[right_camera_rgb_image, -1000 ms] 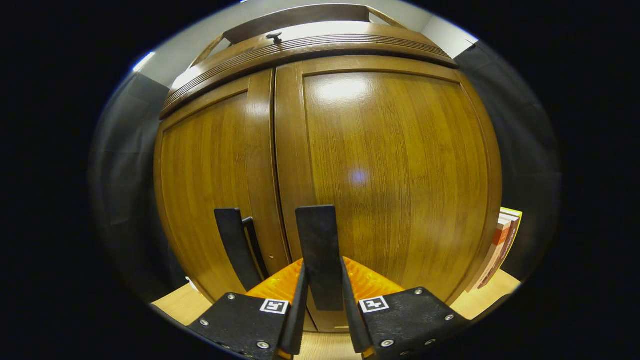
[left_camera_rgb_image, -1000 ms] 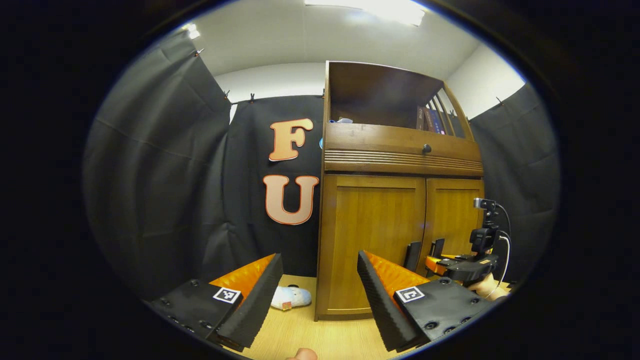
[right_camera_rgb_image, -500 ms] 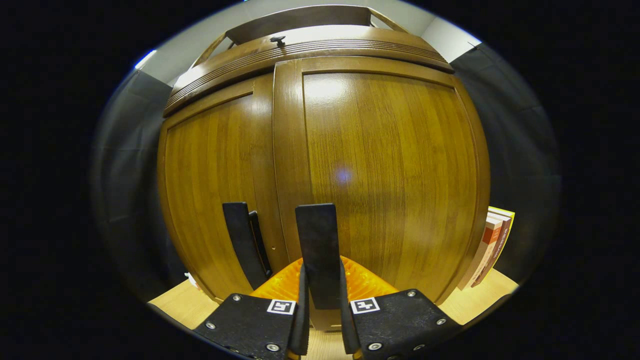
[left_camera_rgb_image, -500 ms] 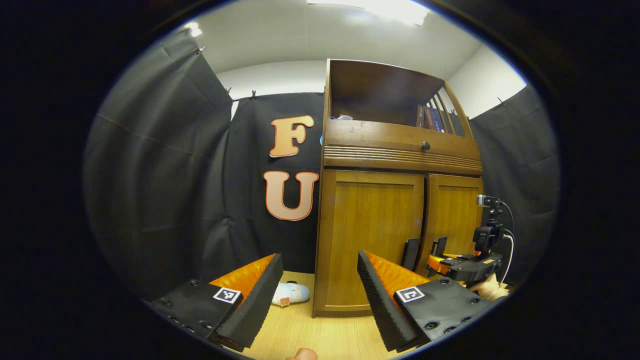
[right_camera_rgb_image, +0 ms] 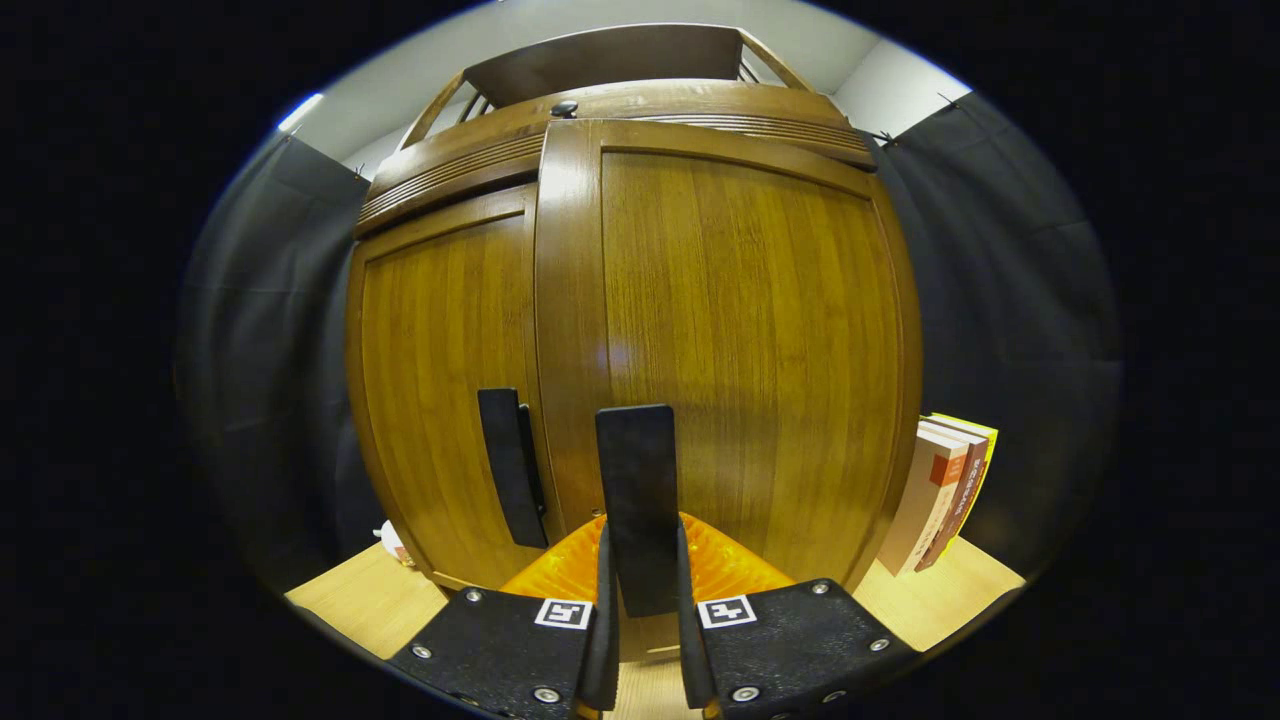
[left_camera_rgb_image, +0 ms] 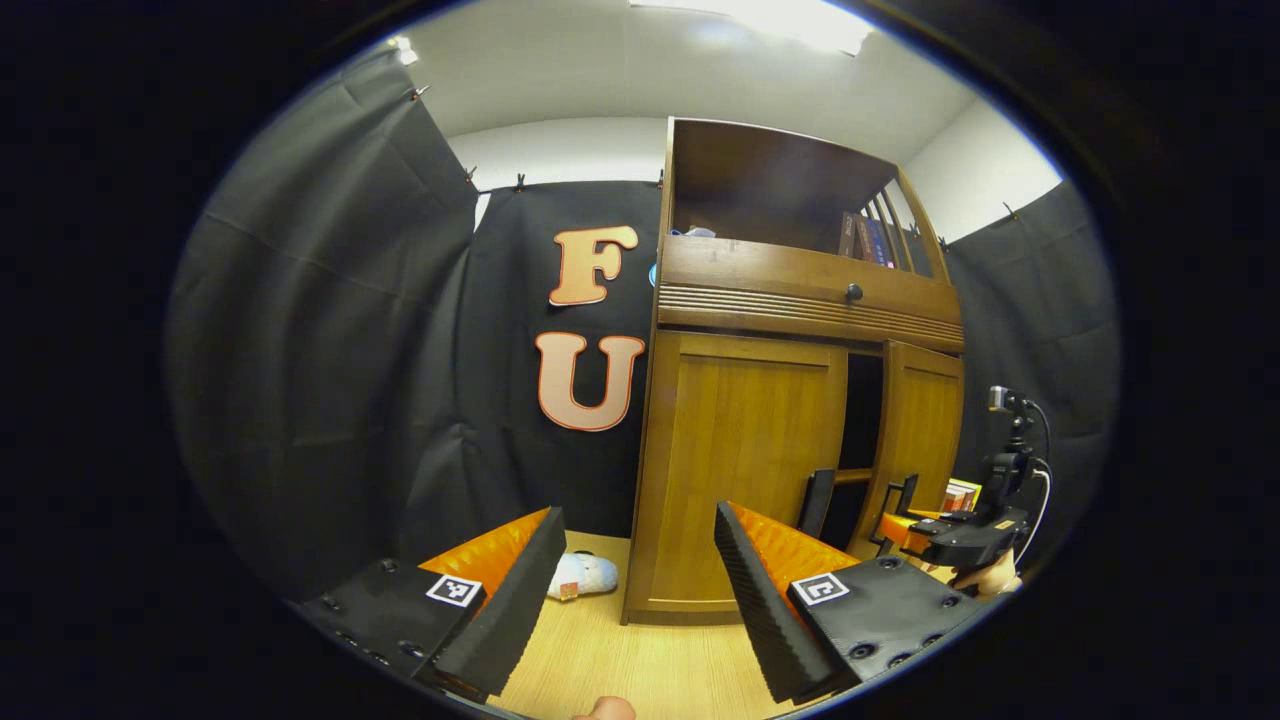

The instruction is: Open the right door of the double-door shoe cabinet with the right hand, and open the left door with the left hand.

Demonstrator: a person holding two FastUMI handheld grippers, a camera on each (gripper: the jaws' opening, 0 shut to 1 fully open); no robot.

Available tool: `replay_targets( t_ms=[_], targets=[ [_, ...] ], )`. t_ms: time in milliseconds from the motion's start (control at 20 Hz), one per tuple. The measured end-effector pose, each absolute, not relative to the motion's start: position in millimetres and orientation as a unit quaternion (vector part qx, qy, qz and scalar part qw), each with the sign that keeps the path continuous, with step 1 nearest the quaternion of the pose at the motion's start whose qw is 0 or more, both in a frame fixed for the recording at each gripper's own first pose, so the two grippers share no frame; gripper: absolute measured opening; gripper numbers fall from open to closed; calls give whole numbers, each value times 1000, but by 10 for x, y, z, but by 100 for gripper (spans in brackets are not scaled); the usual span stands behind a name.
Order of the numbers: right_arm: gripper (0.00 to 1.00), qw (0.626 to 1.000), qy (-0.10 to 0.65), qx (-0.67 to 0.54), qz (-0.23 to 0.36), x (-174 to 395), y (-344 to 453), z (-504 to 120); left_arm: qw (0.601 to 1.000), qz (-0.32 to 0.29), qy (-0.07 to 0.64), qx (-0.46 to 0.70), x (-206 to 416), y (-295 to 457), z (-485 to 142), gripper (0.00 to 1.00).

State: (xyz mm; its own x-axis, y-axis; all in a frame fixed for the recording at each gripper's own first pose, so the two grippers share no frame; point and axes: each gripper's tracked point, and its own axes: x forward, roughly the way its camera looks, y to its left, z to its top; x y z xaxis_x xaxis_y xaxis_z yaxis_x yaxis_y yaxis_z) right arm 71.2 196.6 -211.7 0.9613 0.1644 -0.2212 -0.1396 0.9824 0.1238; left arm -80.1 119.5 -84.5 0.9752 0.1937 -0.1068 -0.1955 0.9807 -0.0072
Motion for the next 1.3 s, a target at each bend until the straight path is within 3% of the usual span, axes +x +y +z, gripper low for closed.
replay_targets(
  t_ms=[300, 350, 400, 450, 500, 750, 800, 1000, 1100, 1150, 1300],
  targets=[
    [28, 988, 119, 48, 81, 373, 1749, -2046, 995, 94, 44, -7, -927, 1121, -747, 94],
    [21, 988, 121, 51, 82, 316, 1702, -2024, 995, 94, 41, -7, -941, 1102, -723, 97],
    [24, 988, 123, 52, 82, 266, 1666, -2011, 995, 94, 39, -8, -942, 1094, -716, 97],
    [20, 988, 123, 52, 82, 224, 1627, -1997, 995, 94, 39, -8, -955, 1083, -707, 97],
    [24, 988, 124, 51, 81, 179, 1579, -1983, 995, 92, 39, -8, -966, 1067, -710, 97],
    [24, 989, 120, 40, 75, 4, 1410, -1950, 996, 81, 42, -8, -1029, 957, -733, 94],
    [20, 989, 118, 40, 74, -29, 1370, -1945, 996, 79, 44, -9, -1025, 940, -730, 94],
    [27, 991, 116, 34, 62, -205, 1148, -1905, 996, 76, 43, -9, -1092, 884, -712, 97],
    [23, 992, 112, 26, 52, -308, 1008, -1877, 996, 73, 43, -8, -1098, 856, -713, 99],
    [18, 993, 110, 20, 48, -327, 940, -1881, 997, 71, 43, -8, -1097, 831, -723, 94],
    [15, 993, 107, 12, 40, -420, 822, -1872, 997, 65, 45, -12, -1084, 777, -743, 94]
  ],
)
